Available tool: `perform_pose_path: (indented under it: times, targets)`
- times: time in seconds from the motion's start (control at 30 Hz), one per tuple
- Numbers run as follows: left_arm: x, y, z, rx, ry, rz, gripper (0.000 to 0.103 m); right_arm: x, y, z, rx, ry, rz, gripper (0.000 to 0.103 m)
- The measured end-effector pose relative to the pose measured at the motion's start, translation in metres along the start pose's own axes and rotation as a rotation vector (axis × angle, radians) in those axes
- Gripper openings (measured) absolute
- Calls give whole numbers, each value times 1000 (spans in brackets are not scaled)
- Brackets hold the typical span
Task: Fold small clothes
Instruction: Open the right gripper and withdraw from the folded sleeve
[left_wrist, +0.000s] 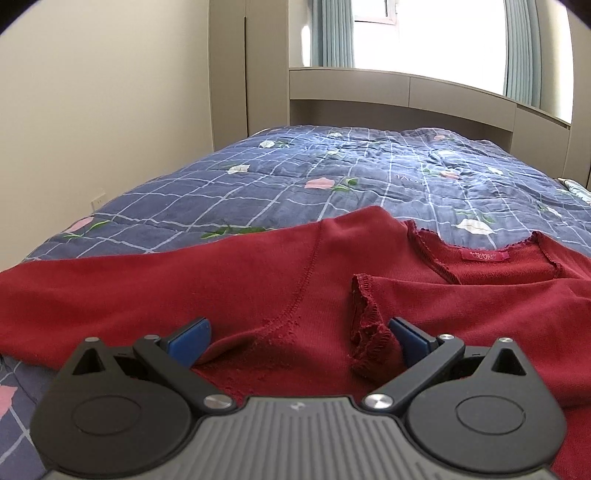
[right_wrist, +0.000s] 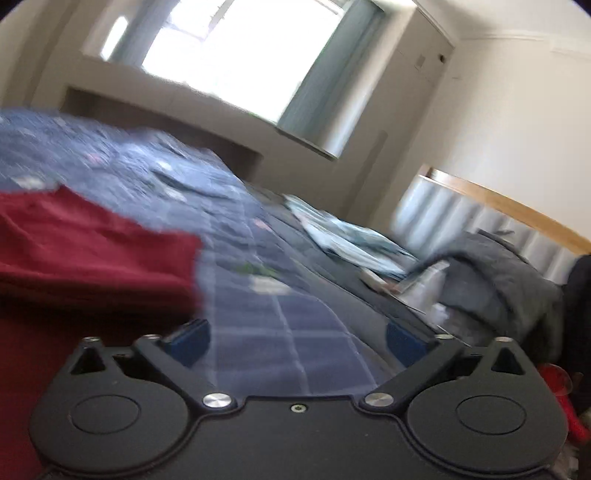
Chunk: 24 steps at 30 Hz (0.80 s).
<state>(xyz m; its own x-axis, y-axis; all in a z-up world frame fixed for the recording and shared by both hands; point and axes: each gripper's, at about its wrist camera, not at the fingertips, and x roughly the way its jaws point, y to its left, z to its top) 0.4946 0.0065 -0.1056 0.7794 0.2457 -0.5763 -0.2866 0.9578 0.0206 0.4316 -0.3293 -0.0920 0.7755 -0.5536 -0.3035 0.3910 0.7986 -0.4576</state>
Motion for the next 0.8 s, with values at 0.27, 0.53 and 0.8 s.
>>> perform_pose_path:
  times: [0.27, 0.53, 0.8]
  targets:
    - [0, 0, 0, 0, -1, 0, 103, -9, -21, -4, 153, -59, 104, 102]
    - [0, 0, 0, 0, -1, 0, 103, 3, 17, -1, -39, 11, 152, 102]
    - [0, 4, 2, -20, 0, -21, 103, 3, 35, -3, -105, 25, 126, 102]
